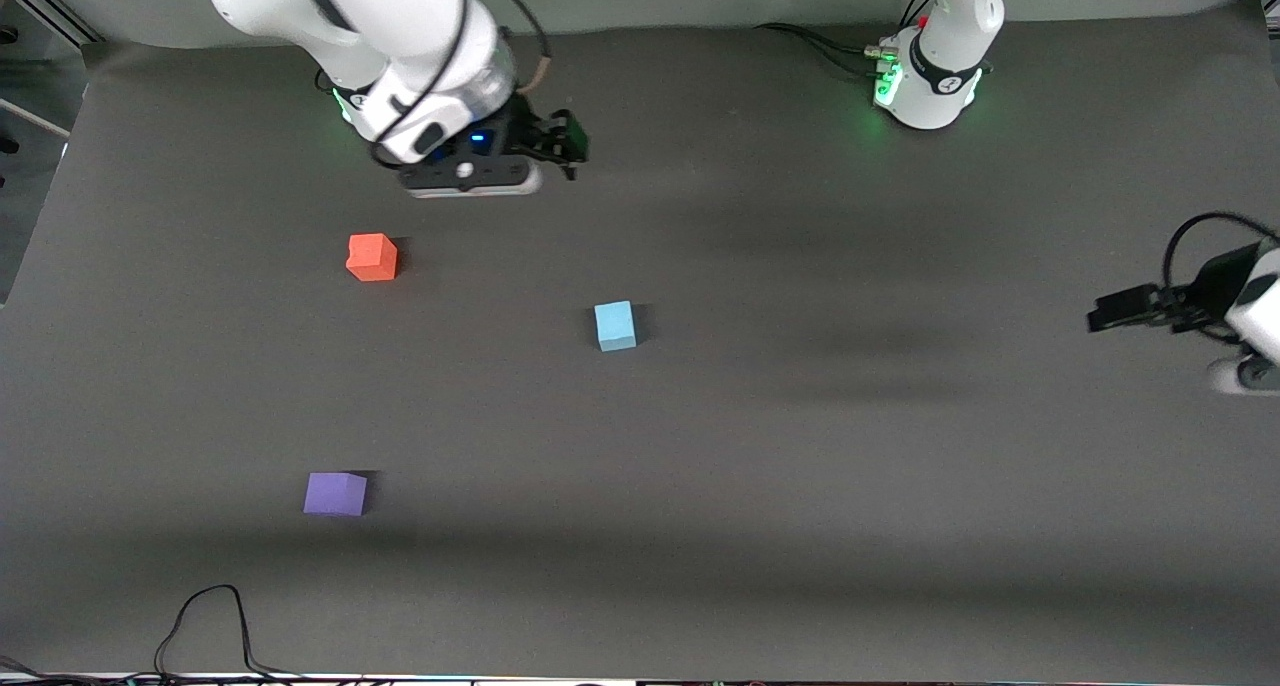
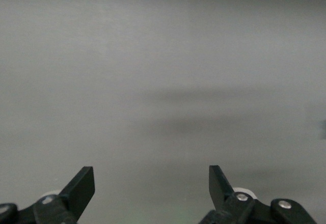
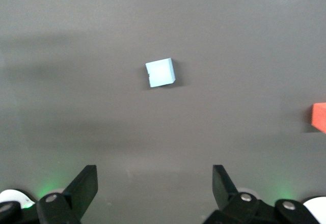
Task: Place blue block between orange and purple blocks
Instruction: 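Lower the right gripper onto the light-blue block and grasp it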
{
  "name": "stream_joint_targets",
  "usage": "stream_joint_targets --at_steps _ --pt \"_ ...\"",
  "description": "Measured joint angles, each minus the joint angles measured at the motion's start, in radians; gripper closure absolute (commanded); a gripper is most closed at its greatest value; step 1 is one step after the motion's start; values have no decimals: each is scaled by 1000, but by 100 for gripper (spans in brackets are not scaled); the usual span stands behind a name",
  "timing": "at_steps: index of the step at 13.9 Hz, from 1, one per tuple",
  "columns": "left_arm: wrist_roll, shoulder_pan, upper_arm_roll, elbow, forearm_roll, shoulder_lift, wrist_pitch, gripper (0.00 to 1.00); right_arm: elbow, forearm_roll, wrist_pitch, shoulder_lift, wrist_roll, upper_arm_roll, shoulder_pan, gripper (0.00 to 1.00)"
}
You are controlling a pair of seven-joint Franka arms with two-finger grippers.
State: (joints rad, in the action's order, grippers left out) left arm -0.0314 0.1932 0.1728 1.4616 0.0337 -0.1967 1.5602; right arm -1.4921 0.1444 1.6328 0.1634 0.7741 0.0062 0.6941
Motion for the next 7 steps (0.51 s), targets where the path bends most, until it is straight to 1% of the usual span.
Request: stream_joint_targets --at_steps 2,4,5,7 --pt "0 -5 10 23 -13 58 -6 0 4 0 24 49 10 -1 19 0" --pt "0 -6 15 36 -21 96 -20 0 -17 0 82 92 10 -1 31 0" --pt "0 -6 14 40 -23 104 -20 0 -48 -1 136 106 10 -1 42 0" --pt "0 -6 13 46 -35 106 -19 0 -148 -6 291 126 10 -2 79 0"
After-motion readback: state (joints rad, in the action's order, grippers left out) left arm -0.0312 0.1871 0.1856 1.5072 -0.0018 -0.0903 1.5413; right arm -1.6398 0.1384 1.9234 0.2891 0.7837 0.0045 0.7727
